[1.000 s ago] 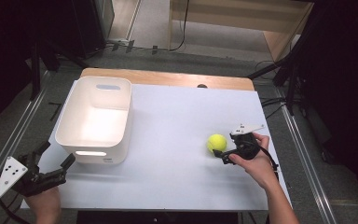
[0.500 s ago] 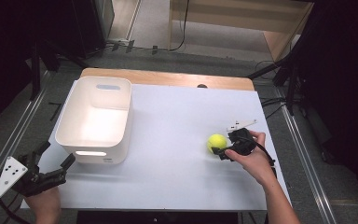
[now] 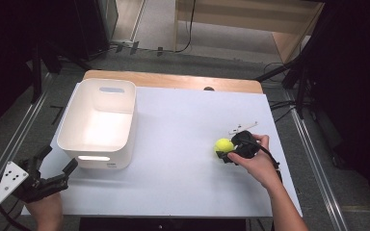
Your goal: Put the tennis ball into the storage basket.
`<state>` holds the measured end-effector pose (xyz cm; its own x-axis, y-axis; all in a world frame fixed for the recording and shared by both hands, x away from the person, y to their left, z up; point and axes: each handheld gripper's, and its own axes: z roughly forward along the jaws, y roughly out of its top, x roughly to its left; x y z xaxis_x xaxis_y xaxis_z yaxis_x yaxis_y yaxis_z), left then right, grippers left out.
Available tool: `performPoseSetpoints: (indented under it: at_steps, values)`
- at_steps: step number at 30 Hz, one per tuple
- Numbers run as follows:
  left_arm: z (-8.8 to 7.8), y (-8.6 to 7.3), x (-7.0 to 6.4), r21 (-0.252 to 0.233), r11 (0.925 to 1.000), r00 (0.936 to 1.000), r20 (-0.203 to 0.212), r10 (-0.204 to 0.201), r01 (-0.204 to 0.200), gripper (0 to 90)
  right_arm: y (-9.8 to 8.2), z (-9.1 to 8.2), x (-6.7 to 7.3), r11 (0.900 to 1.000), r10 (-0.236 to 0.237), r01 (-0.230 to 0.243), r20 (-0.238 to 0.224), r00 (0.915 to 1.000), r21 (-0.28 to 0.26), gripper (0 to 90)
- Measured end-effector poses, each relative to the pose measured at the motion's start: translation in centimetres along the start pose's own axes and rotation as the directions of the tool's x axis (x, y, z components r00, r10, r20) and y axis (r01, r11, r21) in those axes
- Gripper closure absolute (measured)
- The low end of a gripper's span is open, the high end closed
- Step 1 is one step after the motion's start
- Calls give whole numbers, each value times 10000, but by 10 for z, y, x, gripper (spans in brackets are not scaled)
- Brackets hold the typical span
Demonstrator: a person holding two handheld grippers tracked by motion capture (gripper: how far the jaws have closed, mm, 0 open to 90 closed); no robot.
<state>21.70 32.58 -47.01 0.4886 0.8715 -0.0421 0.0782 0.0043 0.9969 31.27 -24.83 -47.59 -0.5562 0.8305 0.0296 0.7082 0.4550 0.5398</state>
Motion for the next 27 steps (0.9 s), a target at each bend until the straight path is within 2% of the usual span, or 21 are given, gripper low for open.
performPoseSetpoints:
  at_steps: [8, 15, 27]
  values:
    - [0, 0, 0, -5, 10000, 10000, -8, -14, 14, 58, 2, 4, 3, 9999, -63, 63, -19, 10000, 125, 146]
    - [0, 0, 0, -33, 10000, 10000, -3, -45, 45, 58, 3, 9, 6, 9996, 77, -87, 363, 9993, 277, 212]
    - [0, 0, 0, -15, 10000, 10000, 0, -31, 31, 58, 5, 11, 8, 9998, 21, -31, 506, 9987, 202, 226]
